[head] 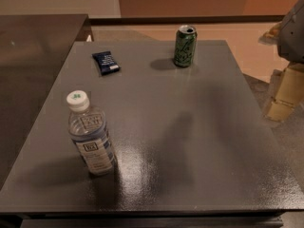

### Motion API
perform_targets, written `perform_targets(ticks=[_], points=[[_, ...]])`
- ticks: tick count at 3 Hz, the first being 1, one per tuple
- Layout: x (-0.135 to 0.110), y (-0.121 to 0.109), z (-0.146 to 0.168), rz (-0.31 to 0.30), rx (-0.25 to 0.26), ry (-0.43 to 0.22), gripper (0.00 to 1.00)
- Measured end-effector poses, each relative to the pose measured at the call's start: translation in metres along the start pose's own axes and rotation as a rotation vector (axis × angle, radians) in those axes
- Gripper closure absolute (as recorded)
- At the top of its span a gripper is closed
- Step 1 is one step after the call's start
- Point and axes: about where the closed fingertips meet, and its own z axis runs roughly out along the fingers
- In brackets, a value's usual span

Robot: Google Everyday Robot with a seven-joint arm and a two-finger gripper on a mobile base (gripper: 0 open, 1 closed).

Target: Knock blue plastic bottle over

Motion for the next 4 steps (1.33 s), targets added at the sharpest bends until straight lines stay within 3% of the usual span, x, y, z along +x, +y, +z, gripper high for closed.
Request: perform_targets(ticks=[2,3,4], points=[[-0.006,-0.002,0.002,-0.001,0.002,-0.019,0.0],[-0.03,0.005,0.014,-0.005,-0.042,-0.103,0.0],[-0.071,0.021,0.033,-0.031,-0.114,-0.226,0.0]])
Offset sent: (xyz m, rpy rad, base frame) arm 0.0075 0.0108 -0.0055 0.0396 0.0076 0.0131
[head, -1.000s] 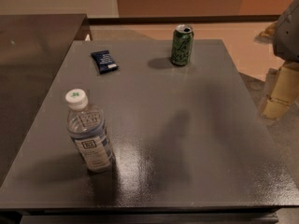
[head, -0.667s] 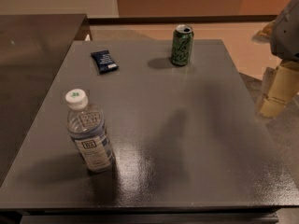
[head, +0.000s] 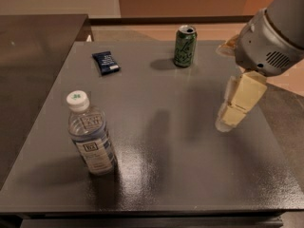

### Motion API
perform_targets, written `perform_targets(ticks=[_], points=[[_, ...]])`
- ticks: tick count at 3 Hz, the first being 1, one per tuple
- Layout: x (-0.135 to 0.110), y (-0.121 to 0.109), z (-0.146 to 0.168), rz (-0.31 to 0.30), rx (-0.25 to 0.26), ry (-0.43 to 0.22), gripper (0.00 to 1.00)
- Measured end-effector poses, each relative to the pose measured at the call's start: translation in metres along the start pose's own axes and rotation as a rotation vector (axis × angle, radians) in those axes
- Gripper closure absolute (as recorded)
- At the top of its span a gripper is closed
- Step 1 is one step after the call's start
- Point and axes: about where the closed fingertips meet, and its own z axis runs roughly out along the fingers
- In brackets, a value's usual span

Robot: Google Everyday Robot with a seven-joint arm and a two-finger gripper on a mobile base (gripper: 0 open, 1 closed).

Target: Knock blue plastic bottle over

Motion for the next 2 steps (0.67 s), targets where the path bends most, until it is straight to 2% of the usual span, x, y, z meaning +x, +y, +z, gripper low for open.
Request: perform_targets(ticks=[1,2], points=[[-0.038,0.019,0.023,-0.065,-0.055,-0.124,0.0],[-0.075,0.041,0.041,-0.137,-0.078,-0.226,0.0]])
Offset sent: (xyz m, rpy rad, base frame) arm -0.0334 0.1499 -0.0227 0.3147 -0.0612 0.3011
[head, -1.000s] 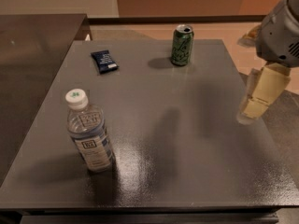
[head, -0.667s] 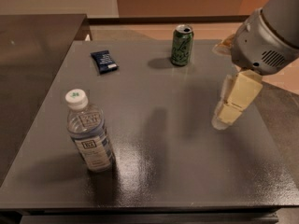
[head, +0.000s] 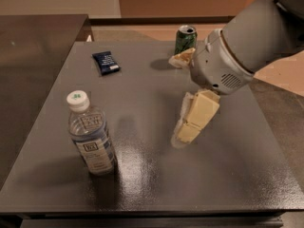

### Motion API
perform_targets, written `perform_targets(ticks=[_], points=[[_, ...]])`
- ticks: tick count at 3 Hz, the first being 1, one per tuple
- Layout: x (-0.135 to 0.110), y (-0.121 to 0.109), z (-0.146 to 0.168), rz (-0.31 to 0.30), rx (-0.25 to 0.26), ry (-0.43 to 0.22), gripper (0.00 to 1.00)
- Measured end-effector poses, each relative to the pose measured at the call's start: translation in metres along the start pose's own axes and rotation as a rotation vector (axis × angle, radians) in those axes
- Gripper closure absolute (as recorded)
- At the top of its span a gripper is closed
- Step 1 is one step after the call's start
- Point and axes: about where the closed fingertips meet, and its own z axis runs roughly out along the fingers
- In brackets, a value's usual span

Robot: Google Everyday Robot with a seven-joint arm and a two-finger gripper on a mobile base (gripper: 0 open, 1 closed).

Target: Knock blue plastic bottle over

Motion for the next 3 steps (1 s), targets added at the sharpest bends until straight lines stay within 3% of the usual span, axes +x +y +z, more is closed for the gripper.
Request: perform_targets(ticks=[1,3], points=[[-0.035,0.012,0.025,-0.063,-0.02,-0.057,0.0],[-0.087,0.038,0.062,-0.132,-0.123,-0.109,0.0]])
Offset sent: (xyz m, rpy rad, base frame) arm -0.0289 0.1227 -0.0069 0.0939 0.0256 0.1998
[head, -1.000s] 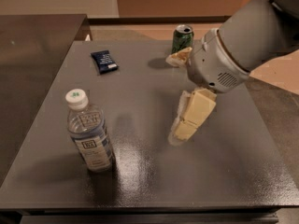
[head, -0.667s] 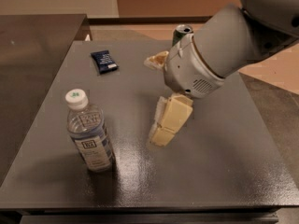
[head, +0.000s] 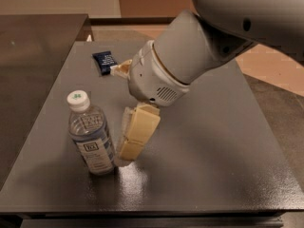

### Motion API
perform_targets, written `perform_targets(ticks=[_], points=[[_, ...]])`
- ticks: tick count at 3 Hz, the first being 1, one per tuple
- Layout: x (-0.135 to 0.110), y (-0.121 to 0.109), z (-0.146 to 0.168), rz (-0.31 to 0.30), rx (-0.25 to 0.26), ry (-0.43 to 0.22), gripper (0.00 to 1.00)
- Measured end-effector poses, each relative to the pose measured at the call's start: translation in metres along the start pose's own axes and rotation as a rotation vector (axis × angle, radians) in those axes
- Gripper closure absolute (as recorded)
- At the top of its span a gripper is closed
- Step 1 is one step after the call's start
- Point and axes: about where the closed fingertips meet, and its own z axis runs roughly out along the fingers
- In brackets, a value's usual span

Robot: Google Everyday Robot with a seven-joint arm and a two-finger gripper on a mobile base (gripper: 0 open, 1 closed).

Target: Knock blue plastic bottle over

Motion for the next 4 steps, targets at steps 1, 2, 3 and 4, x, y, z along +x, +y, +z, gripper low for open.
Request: perform_targets(ticks=[1,2,3,4], points=[[-0.014,0.01,0.018,-0.03,-0.061,-0.017,0.0],[-0.021,0.017,0.032,-0.047,-0.118,-0.032,0.0],[-0.027,0.02,0.039,-0.059,-0.162,-0.042,0.18],[-0.029,0.019,0.04,-0.058,-0.188,-0.05,0.41]])
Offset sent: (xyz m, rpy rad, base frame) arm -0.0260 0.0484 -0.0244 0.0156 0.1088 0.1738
